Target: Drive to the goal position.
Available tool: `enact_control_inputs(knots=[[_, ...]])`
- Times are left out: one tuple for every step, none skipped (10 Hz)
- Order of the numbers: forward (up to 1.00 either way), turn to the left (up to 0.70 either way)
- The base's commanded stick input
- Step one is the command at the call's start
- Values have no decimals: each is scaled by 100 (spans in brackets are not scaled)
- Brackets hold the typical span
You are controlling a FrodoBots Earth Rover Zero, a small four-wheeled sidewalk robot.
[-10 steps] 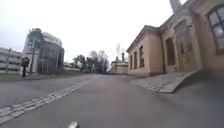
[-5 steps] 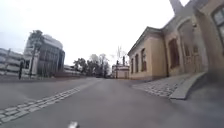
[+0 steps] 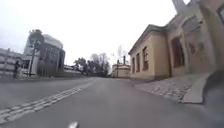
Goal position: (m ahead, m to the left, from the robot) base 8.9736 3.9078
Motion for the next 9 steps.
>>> enact_control_inputs(knots=[[100, -40], [100, -40], [100, -16], [100, 0], [100, 0], [100, 0], [100, 0], [100, 0], [100, 0]])
